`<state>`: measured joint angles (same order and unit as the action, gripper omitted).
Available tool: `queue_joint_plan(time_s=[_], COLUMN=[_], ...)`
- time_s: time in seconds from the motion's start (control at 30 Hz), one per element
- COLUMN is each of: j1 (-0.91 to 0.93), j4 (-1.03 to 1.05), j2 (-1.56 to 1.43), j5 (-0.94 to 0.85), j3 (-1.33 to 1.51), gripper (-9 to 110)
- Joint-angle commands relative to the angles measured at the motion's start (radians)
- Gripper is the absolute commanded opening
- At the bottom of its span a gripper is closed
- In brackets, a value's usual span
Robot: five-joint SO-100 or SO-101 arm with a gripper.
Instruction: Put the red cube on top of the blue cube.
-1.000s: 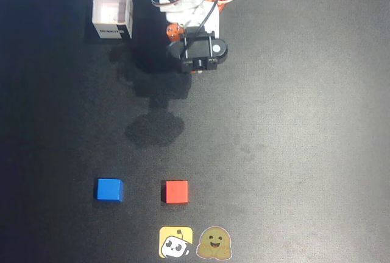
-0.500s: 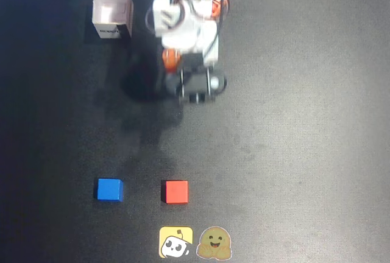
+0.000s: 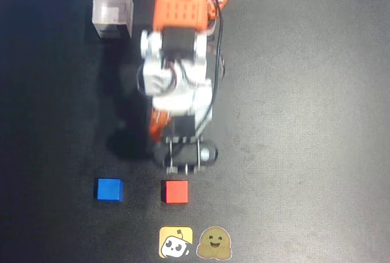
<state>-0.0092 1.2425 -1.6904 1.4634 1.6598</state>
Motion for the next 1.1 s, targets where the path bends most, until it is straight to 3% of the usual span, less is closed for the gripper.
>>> queue_joint_plan(time_s=[0.0,0.23,0.3,1.07], j1=[0.012,0.005,0.002,-0.041], j4=[0.0,-0.023,-0.035,-0.066], j2=[0.067,0.193,0.213,0.413], j5=[0.005,0.011,0.011,0.089], j3=[-0.132,-0.232,-0.241,-0.416], gripper=[23,23,29,29])
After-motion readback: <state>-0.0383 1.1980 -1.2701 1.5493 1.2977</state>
